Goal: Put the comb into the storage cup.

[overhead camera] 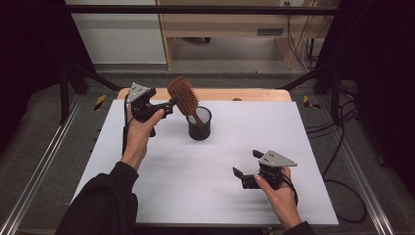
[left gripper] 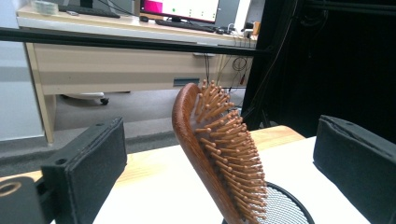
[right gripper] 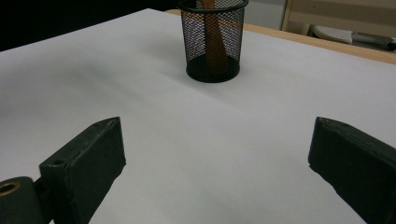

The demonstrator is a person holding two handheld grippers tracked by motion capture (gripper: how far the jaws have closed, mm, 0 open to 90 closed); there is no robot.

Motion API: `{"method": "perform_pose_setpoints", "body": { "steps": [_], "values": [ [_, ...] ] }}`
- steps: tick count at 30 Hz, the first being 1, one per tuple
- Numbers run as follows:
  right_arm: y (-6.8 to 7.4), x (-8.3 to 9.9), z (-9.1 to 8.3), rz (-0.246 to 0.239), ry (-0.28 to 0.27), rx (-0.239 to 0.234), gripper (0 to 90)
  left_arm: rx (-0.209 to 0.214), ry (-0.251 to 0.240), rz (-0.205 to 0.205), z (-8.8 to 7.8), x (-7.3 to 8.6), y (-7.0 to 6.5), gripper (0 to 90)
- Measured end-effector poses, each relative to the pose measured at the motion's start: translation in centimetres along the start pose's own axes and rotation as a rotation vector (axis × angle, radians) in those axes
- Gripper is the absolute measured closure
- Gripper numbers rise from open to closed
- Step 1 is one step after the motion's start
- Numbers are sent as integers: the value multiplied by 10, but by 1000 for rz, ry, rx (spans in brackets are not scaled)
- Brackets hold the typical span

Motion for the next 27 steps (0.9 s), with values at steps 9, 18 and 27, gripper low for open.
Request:
{"method": "perform_pose_setpoints", "body": {
  "steps": [9,18,27],
  "values": [
    [-1,0,-1,5,-1,3,39,11,6,10,-6,7,-3,29],
    [-1,0,-2,6,-5,3,39,-4,2,11,-16,8,0,28],
    [-2,0,-2,7,-5,4,38,-6,-13,10,-25,5,4,27]
  ]
}}
Point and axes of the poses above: each handheld gripper's, and its own axes: z roughly forward along the jaws, x roughly out of its underside, y roughly to its left, the point moved 8 cm from there along z, roughly forward along the jaws, and after that the axes turned 13 degrees about y, right-handed, at the moved point
